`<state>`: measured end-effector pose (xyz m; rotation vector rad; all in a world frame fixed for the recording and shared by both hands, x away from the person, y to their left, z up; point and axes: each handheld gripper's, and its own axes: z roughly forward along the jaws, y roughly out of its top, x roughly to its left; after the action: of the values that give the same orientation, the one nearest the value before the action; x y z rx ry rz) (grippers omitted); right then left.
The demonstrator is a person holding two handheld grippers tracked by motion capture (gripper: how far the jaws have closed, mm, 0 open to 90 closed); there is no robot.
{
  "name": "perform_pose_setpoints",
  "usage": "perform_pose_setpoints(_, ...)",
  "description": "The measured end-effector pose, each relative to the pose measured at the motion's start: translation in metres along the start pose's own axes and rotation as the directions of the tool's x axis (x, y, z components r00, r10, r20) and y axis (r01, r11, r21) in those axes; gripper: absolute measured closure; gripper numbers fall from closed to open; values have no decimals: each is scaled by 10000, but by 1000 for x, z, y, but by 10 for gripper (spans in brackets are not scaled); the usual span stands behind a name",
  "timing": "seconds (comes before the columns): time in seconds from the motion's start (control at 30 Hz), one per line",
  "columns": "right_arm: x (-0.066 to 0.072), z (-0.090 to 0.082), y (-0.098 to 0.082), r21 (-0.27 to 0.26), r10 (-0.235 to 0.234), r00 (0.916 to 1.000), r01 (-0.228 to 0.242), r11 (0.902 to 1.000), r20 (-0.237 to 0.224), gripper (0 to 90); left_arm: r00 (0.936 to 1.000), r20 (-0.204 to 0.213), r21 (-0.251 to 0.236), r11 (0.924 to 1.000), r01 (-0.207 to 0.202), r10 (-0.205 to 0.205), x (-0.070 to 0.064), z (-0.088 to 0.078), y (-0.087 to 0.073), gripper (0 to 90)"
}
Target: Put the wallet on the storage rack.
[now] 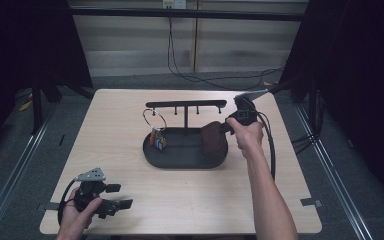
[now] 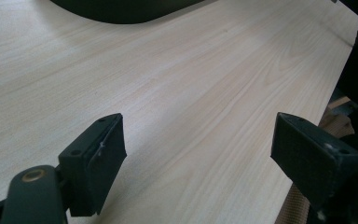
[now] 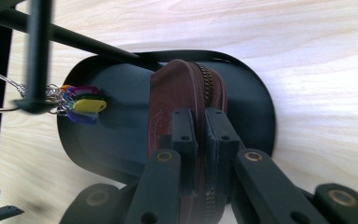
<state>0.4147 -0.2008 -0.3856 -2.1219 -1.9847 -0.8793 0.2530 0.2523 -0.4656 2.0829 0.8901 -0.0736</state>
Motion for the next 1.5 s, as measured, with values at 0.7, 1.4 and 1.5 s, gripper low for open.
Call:
perform_pose_setpoints(0.7,-19,45,-16,-455,410,9976,-436,9980,-565,814,10000,-3,-15,10000,-38,38,-1,-1,-1,176)
perform_pose_setpoints(1.4,-18,25,-23,-1365,-772,9969,745,9878,-146,435,9999,117,120,9999,-92,91,-2,1,0,176)
perform_pose_setpoints(1.5,-18,21,-26,-1469,-836,9960,781,9861,-317,373,9999,87,76,9999,-93,92,-2,0,-1,176)
